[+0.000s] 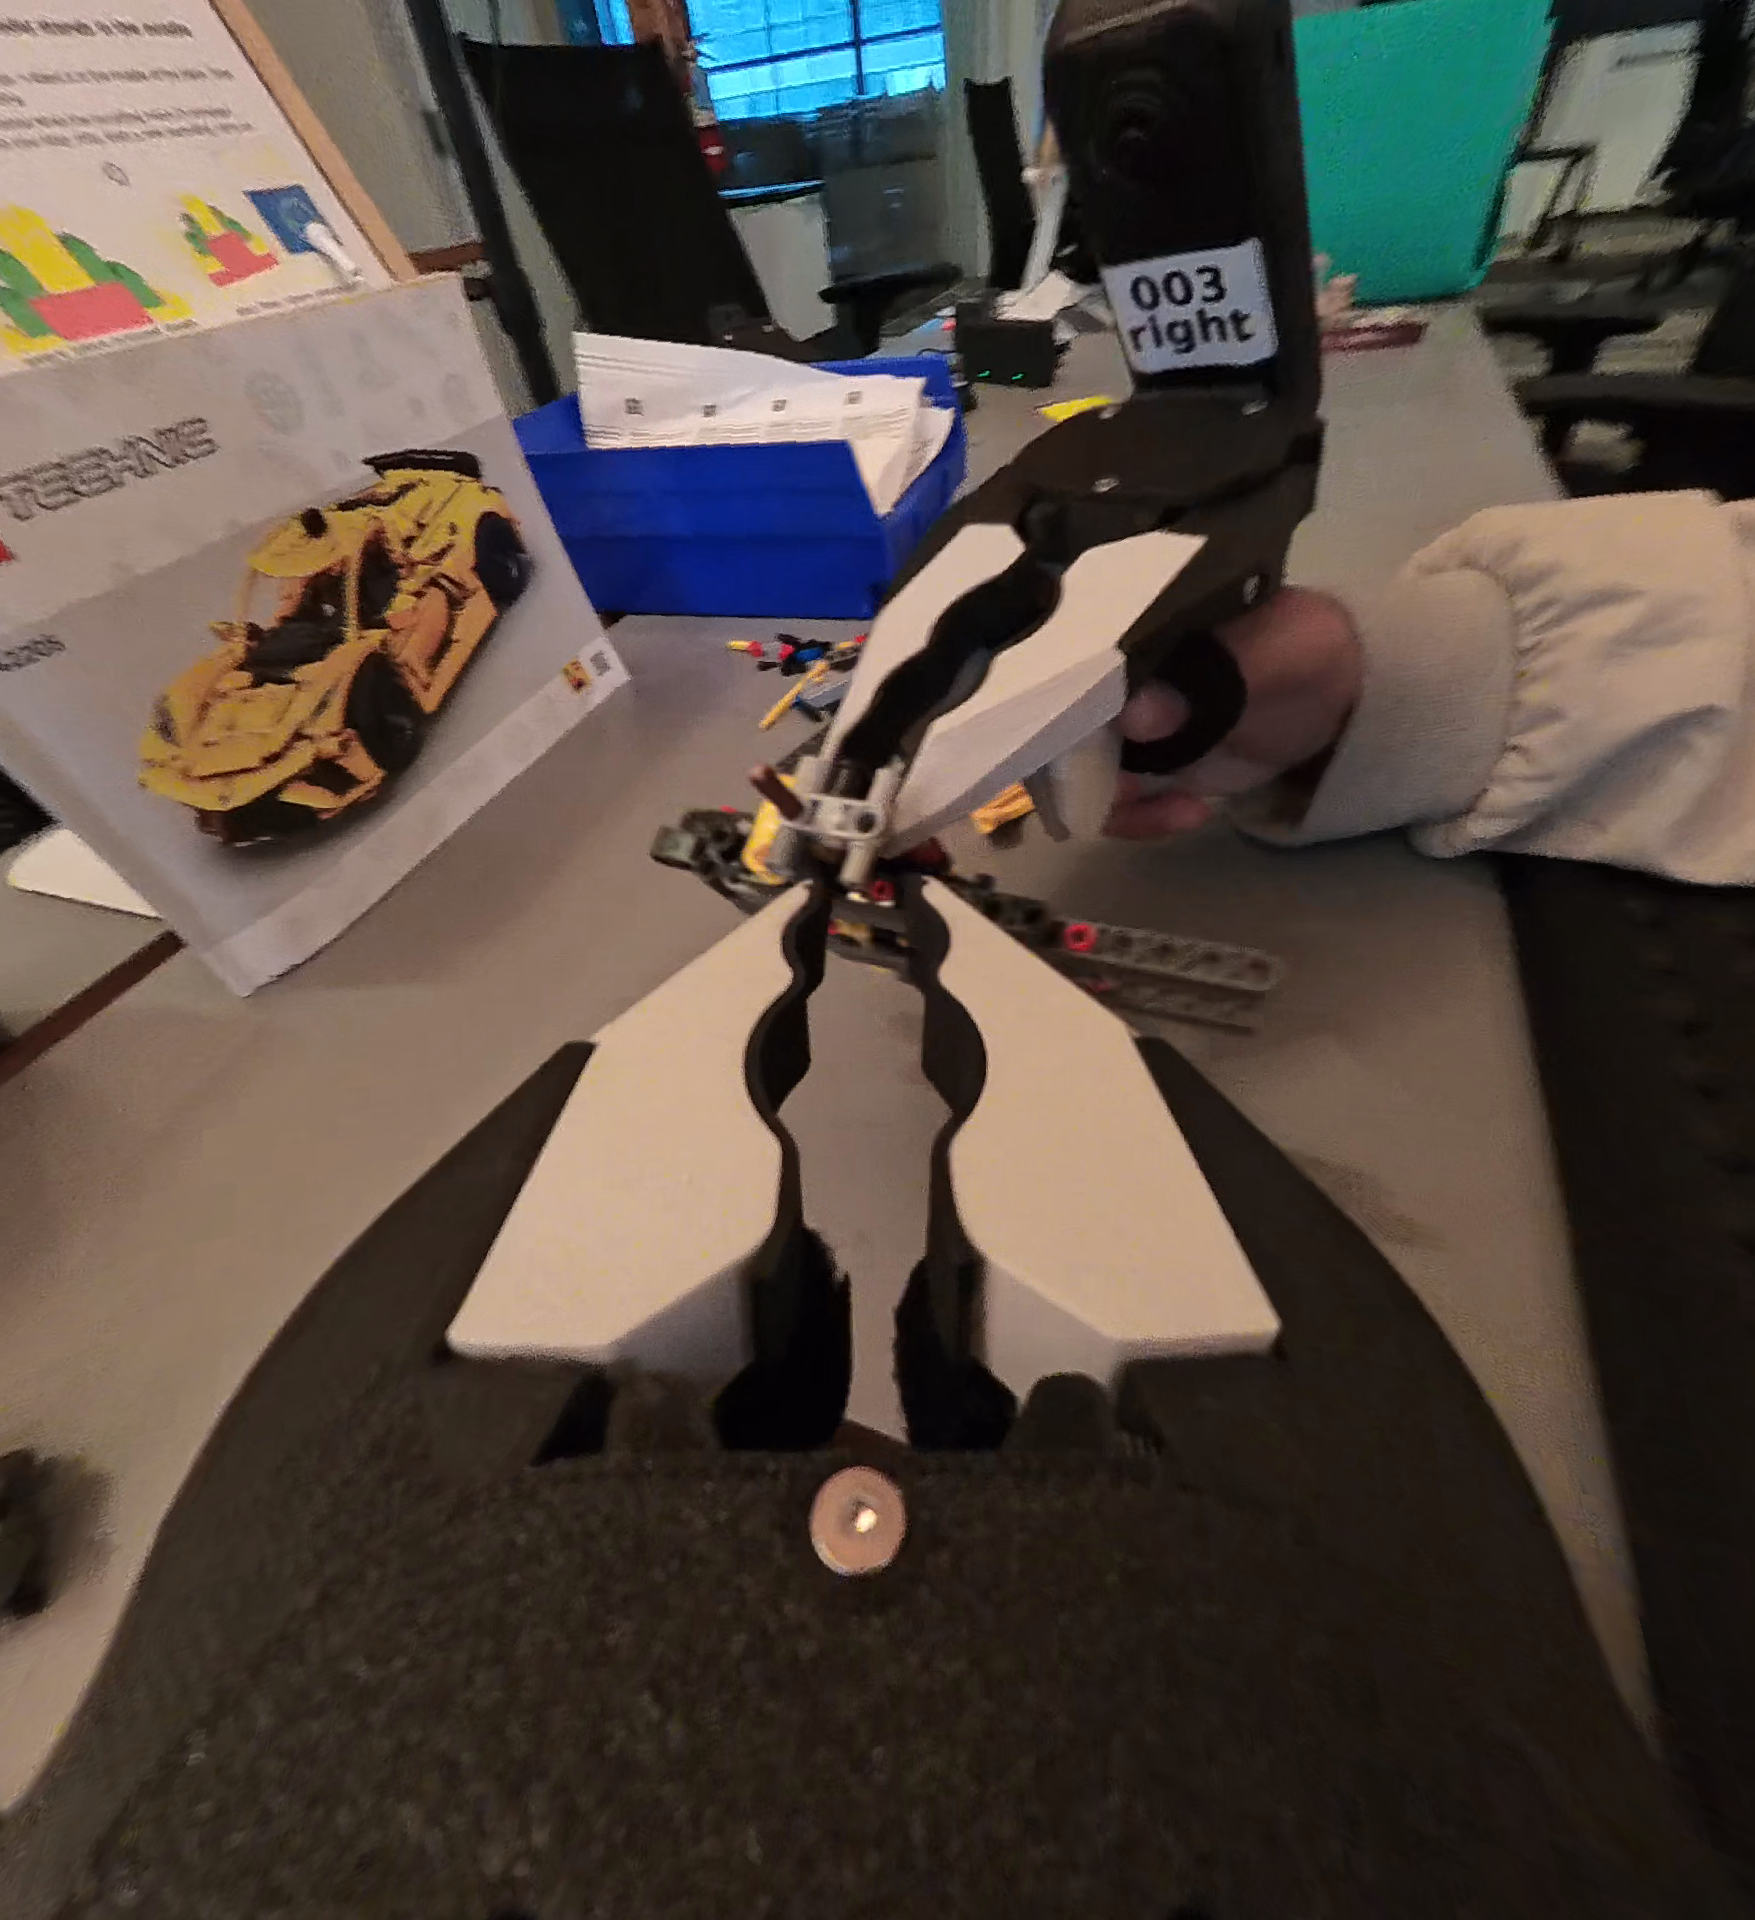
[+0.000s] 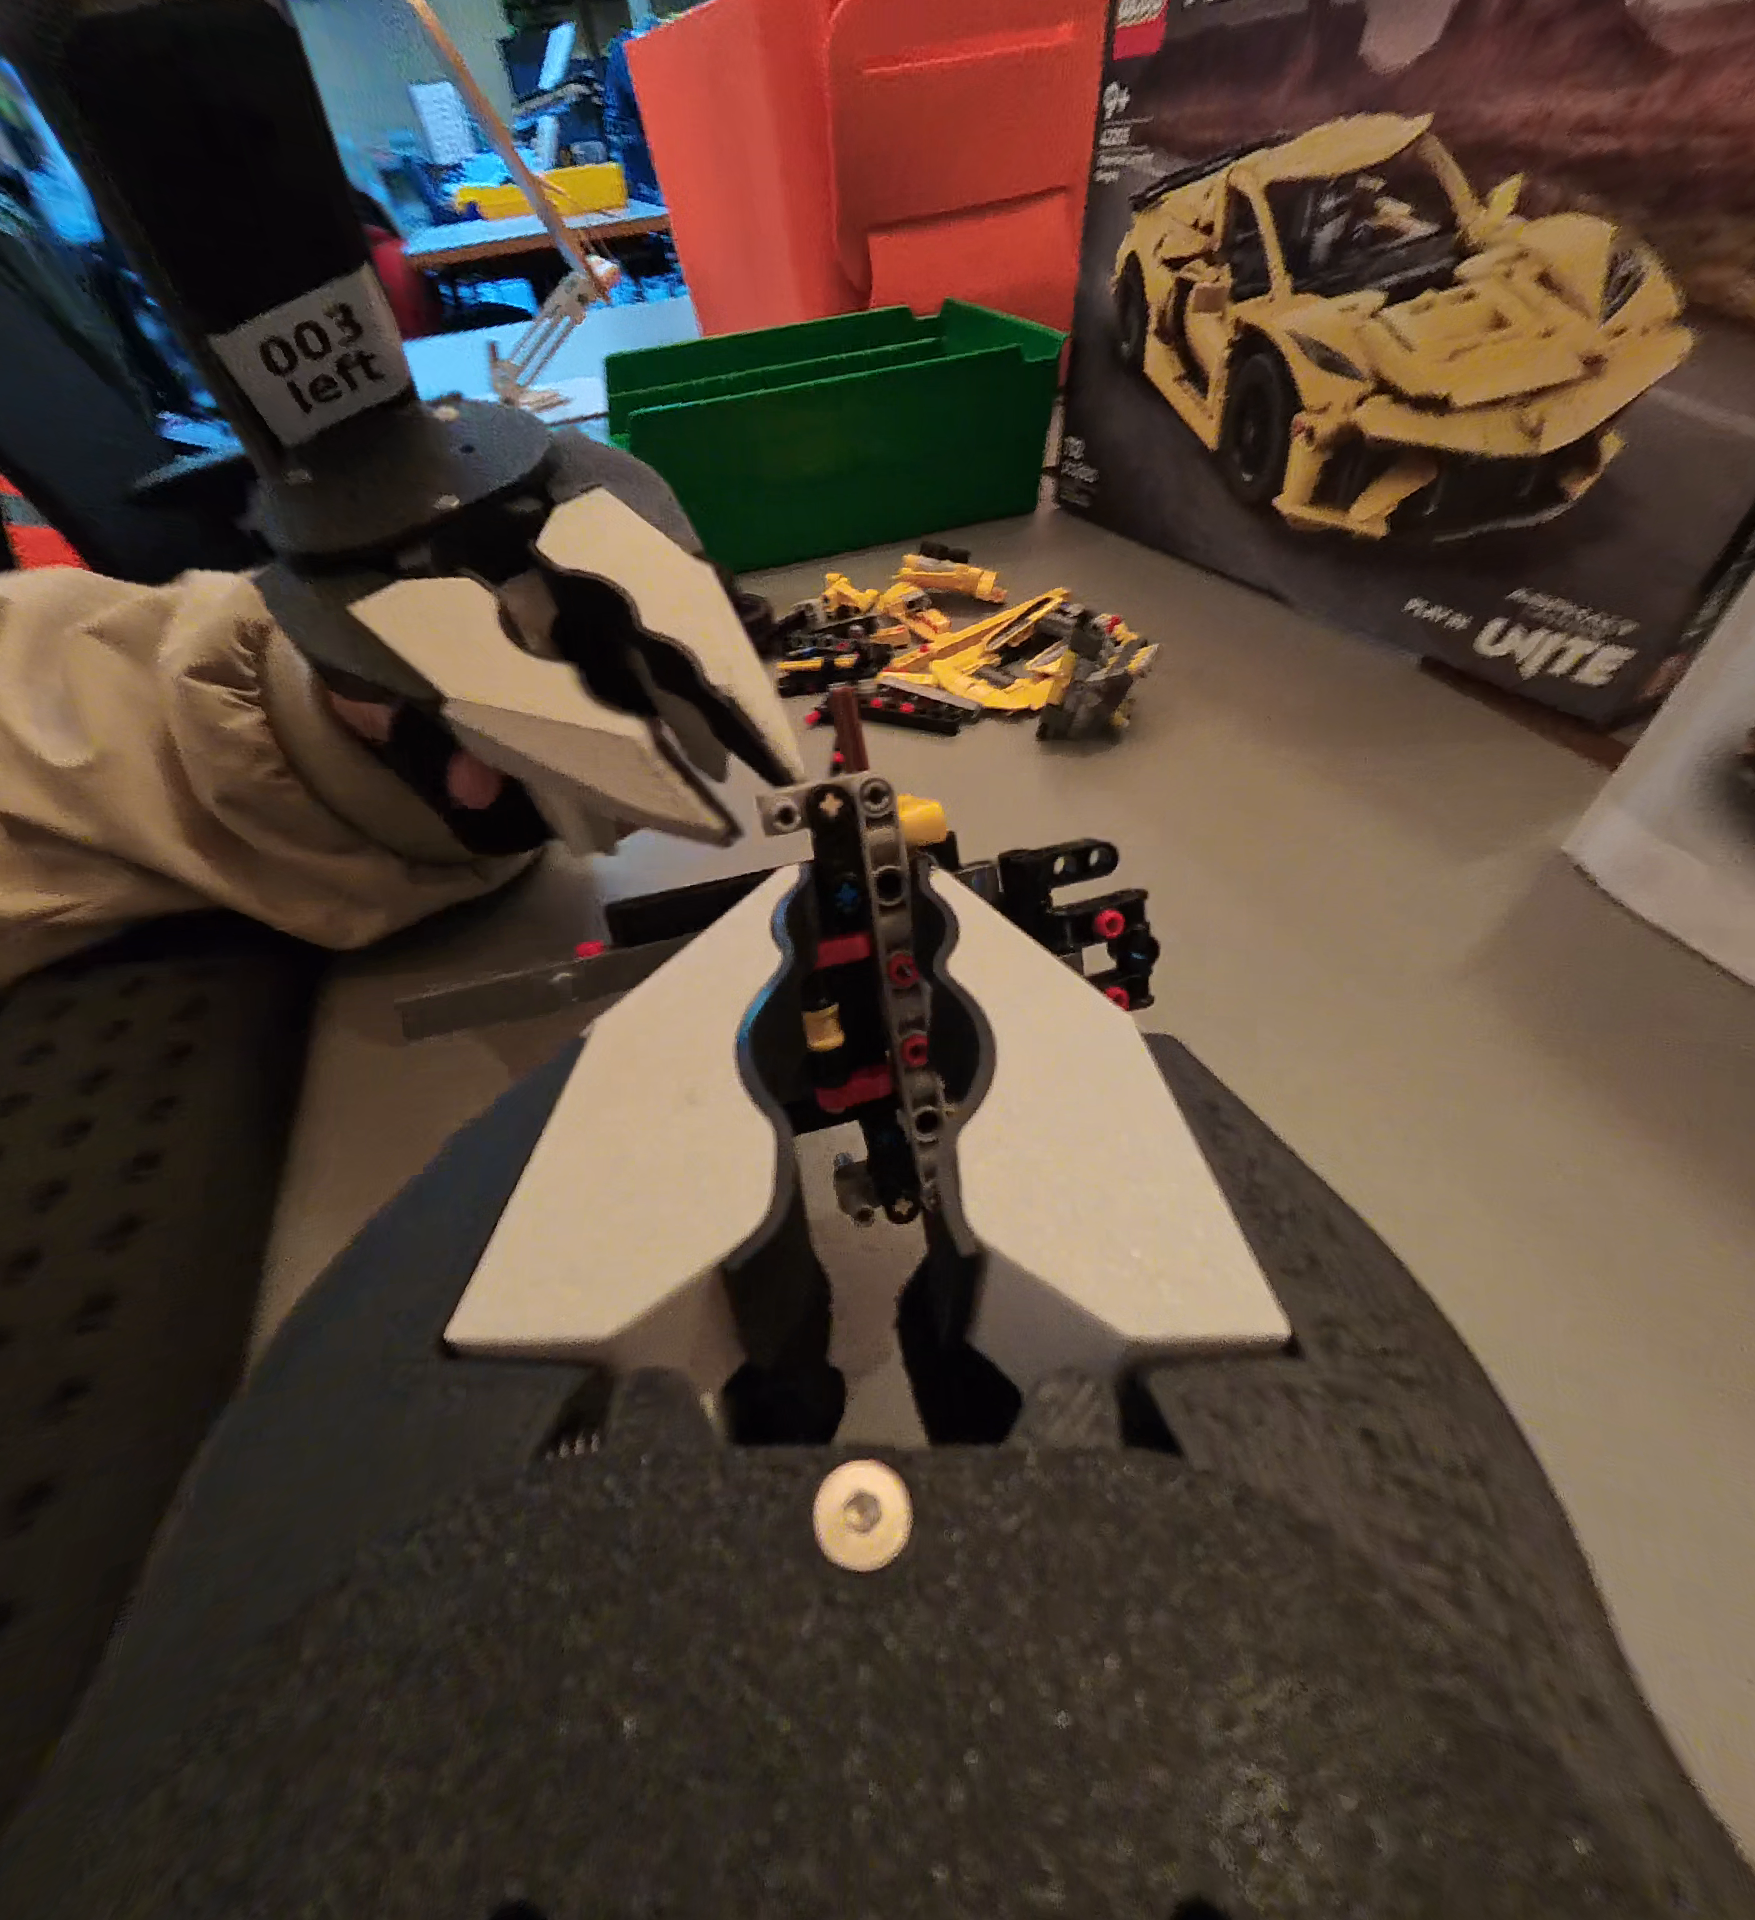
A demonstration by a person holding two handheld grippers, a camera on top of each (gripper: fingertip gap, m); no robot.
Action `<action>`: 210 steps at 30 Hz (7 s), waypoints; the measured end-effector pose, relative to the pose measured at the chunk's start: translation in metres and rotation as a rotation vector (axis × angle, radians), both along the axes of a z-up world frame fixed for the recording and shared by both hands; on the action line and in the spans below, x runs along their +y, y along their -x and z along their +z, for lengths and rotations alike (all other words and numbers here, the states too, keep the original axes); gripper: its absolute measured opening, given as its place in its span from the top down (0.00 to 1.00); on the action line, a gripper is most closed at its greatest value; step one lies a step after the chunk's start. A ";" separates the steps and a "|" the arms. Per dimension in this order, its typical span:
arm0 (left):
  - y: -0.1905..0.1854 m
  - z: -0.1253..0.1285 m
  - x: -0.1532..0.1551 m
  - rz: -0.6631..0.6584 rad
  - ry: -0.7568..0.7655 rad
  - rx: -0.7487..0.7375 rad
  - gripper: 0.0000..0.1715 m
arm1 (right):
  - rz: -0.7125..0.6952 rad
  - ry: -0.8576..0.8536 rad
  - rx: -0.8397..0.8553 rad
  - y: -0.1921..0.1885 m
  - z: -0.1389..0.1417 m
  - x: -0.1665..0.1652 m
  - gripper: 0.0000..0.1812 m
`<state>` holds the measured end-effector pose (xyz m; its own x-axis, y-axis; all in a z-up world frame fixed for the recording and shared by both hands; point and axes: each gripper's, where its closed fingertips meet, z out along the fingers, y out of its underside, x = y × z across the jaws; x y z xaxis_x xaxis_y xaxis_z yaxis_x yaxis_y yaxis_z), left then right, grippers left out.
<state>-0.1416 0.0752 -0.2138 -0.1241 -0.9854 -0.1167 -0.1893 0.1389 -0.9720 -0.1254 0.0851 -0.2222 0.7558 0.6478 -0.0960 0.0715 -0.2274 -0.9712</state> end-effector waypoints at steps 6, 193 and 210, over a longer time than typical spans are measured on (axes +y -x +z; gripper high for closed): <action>-0.002 -0.004 0.000 0.018 -0.058 0.007 0.93 | 0.049 0.120 0.135 0.007 -0.006 -0.002 0.91; 0.001 0.022 0.005 -0.146 0.638 -0.175 0.96 | 0.131 0.073 0.500 -0.029 0.060 -0.018 0.86; -0.003 0.004 -0.014 -0.111 0.004 -0.148 0.96 | 0.496 0.500 0.987 -0.018 0.046 -0.037 0.94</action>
<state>-0.1383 0.0611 -0.2096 -0.2141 -0.9671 -0.1378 -0.0277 0.1470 -0.9887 -0.1073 0.0478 -0.1759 -0.1038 0.5731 -0.8129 -0.4643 -0.7507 -0.4700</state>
